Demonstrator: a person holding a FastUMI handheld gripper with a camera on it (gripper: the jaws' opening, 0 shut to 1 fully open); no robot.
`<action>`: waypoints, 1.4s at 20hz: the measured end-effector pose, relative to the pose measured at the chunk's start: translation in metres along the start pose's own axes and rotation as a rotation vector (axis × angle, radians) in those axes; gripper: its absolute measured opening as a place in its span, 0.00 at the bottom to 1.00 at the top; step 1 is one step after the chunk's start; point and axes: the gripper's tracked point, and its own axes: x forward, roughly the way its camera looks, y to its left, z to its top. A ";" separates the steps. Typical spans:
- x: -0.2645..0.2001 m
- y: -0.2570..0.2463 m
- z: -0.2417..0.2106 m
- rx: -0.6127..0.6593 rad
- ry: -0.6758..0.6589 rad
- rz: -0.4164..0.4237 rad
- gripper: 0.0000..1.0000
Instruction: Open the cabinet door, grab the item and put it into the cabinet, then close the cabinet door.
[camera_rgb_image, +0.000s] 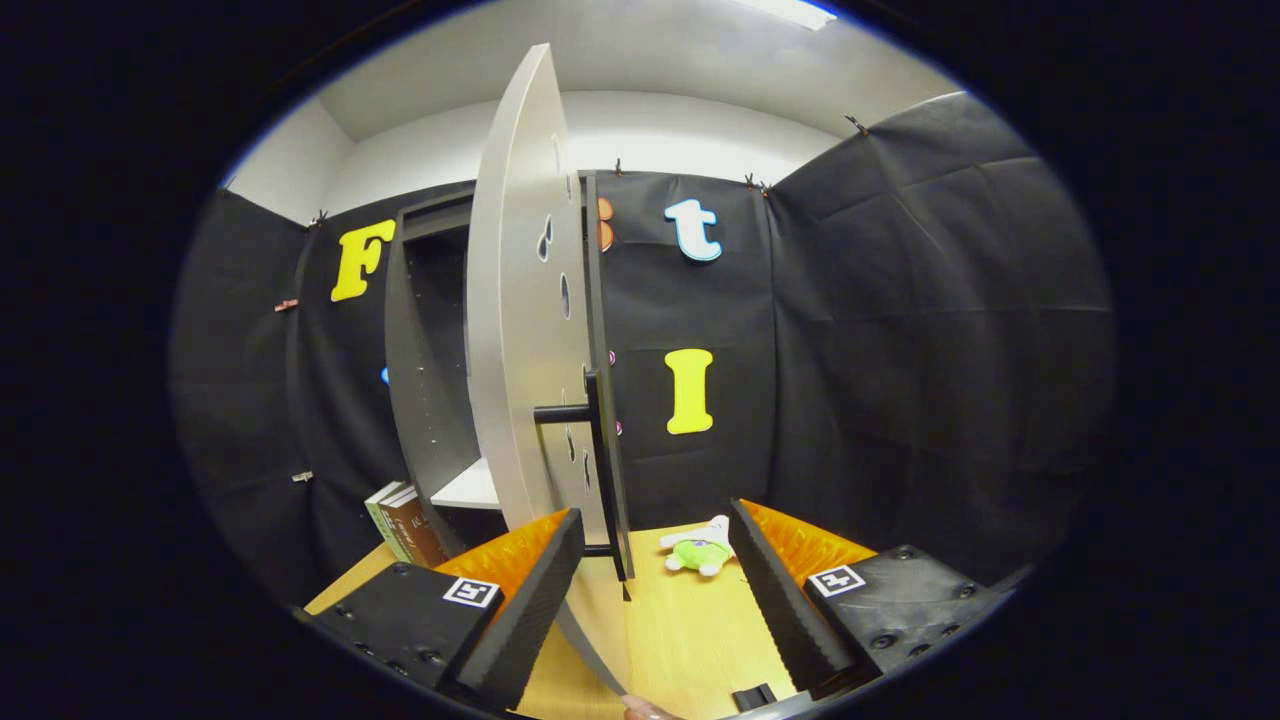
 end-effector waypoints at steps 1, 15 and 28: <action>-0.002 0.010 -0.002 0.001 0.003 0.014 0.96; 0.012 0.134 -0.018 -0.014 0.008 -0.002 0.96; 0.041 0.285 -0.026 -0.006 -0.040 0.061 0.98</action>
